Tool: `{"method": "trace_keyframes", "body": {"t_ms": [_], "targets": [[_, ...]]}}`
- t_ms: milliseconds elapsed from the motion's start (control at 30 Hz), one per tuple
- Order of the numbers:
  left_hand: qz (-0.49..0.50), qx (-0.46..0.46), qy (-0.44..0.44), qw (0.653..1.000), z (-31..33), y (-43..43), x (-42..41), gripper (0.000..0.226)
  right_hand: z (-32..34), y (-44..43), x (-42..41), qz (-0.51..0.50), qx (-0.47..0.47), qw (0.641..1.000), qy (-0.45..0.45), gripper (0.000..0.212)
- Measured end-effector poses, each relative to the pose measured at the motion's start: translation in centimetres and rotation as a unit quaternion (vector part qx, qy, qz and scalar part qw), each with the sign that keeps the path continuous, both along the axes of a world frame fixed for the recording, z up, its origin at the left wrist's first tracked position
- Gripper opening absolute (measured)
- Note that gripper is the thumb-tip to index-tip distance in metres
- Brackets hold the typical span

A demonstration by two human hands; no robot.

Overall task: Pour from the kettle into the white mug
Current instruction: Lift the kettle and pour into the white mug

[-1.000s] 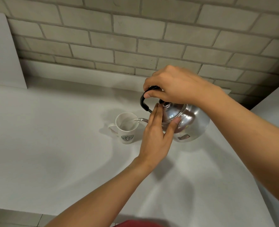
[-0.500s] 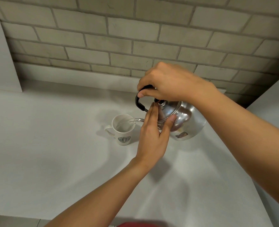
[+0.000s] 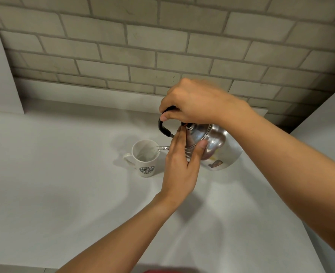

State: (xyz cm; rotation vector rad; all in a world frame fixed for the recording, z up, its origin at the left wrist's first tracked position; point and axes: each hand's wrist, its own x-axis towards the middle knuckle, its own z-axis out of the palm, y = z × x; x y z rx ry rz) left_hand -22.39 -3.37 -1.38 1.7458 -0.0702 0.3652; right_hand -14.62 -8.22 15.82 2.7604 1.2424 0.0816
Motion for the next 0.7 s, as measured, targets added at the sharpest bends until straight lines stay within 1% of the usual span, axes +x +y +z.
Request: {"method": "trace_keyframes", "body": {"t_ms": [700], "targets": [[0.009,-0.028,-0.010,1.000,0.58,-0.26,0.06,0.064,0.62,0.64,0.36,0.010,-0.014,1.000,0.005,0.027]]}}
